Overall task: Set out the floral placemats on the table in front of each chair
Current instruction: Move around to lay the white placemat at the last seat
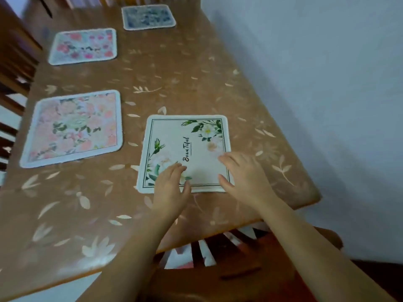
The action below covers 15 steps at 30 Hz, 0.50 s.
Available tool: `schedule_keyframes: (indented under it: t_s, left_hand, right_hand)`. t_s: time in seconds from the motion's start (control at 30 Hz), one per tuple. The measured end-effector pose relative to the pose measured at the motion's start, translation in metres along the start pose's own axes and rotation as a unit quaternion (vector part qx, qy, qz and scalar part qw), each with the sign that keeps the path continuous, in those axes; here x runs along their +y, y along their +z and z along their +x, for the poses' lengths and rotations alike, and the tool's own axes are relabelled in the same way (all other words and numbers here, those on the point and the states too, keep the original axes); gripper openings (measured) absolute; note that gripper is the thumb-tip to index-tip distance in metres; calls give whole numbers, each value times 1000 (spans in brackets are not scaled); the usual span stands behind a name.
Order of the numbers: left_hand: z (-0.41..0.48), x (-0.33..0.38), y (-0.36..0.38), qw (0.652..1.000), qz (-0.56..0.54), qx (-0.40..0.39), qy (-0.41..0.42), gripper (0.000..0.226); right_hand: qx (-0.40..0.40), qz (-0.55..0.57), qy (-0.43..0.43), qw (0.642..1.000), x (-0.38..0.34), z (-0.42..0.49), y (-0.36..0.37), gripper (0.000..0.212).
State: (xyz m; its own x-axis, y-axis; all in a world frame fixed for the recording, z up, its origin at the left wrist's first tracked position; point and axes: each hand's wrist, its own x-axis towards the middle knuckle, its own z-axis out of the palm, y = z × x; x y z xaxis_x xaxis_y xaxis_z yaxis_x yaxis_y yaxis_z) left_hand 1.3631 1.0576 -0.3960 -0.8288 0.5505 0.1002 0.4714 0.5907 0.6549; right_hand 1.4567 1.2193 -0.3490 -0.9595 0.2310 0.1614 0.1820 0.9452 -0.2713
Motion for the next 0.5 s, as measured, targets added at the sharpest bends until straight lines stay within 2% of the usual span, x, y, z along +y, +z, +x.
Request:
schedule_keyframes:
  t_s: [0.17, 0.33, 0.5]
  left_hand:
    - [5, -18, 20, 997, 45, 1, -62, 34]
    - [-2, -29, 41, 995, 52, -29, -75, 32]
    - [-5, -27, 67, 997, 26, -44, -61, 26]
  right_hand:
    - [-84, 16, -46, 995, 31, 19, 42, 38]
    - [-176, 13, -56, 983, 53, 15, 80, 40]
    - [-190, 16, -63, 980, 63, 1, 95, 32]
